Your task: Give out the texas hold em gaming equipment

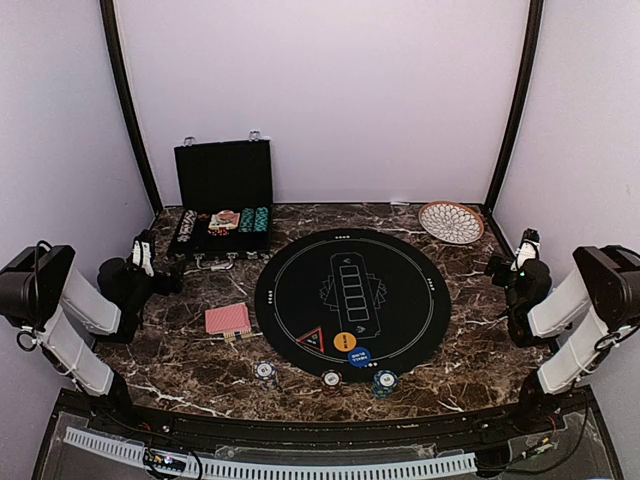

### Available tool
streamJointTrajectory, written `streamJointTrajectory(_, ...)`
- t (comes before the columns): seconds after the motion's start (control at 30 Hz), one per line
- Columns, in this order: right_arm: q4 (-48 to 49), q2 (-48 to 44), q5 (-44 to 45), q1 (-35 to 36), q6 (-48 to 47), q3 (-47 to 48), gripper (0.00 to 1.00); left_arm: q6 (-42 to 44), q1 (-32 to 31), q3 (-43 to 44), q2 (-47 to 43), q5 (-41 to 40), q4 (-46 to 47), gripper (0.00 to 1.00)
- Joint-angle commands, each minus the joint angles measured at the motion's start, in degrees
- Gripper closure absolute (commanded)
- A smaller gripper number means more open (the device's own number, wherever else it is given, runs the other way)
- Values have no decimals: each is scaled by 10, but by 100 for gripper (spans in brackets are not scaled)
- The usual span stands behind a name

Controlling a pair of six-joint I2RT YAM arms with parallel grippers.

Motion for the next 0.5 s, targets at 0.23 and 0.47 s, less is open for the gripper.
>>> streamJointTrajectory(0.23,14,-4,-3,-1,5,5,2,-5,2,87,-55,-2,-169,1)
streamJointTrajectory(0.47,-25,-46,36,21,-9,16,1,9,2,216,-83,14,-437,1)
